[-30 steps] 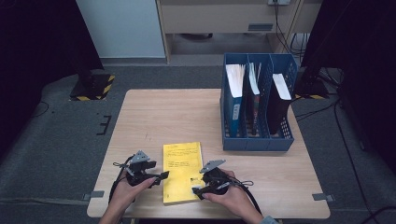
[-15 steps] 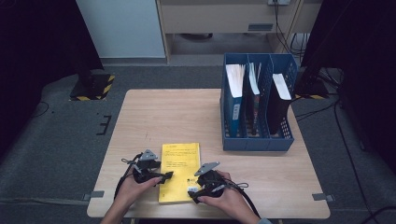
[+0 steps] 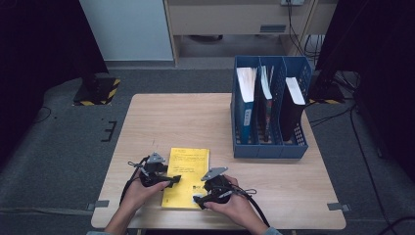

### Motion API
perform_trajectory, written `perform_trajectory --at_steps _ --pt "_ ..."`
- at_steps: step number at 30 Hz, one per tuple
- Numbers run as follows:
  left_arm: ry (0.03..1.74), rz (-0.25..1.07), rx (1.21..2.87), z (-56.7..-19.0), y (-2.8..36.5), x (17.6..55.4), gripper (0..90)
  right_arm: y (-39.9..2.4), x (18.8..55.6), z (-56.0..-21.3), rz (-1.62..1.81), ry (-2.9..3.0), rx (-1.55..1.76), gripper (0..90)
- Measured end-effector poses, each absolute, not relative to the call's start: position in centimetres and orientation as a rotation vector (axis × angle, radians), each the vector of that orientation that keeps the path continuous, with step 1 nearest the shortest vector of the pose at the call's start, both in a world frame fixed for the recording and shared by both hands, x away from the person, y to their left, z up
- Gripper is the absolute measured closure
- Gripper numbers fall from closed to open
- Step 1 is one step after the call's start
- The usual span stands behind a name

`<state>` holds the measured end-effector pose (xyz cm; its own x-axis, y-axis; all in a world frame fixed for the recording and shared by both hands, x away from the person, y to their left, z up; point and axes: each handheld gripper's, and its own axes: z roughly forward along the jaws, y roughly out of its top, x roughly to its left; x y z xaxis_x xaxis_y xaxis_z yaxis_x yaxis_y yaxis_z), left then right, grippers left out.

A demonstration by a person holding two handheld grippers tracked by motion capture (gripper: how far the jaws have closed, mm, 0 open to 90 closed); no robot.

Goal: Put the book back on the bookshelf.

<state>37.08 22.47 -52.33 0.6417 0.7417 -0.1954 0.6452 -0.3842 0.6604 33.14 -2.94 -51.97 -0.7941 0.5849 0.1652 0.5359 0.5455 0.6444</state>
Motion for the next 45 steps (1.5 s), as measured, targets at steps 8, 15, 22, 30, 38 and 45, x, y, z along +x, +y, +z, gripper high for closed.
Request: perform_trajectory --at_steps 8,15,22,30,38,45 --pt "1.075 0.155 2.165 -52.1 22.2 37.4 13.6 -3.1 33.6 -52.3 1.102 2.714 1.022 14.1" --pt "1.092 0.135 2.131 -51.2 22.8 37.3 25.6 -3.1 33.6 -52.3 1.108 2.709 1.013 14.0" --pt "1.043 0.028 2.098 -50.3 23.3 36.4 33.1 -3.1 33.6 -52.4 1.115 2.705 1.012 14.0" --pt "1.022 0.012 2.148 -50.1 22.7 36.2 34.5 -3.2 33.5 -52.4 1.123 2.706 1.022 14.0" --pt "0.974 -0.043 2.225 -50.1 21.2 37.8 32.3 -3.2 33.5 -52.4 1.13 2.706 1.013 13.9" --pt "0.936 -0.071 2.309 -49.6 20.2 39.2 32.6 -3.3 33.5 -52.5 1.139 2.706 0.996 13.8"
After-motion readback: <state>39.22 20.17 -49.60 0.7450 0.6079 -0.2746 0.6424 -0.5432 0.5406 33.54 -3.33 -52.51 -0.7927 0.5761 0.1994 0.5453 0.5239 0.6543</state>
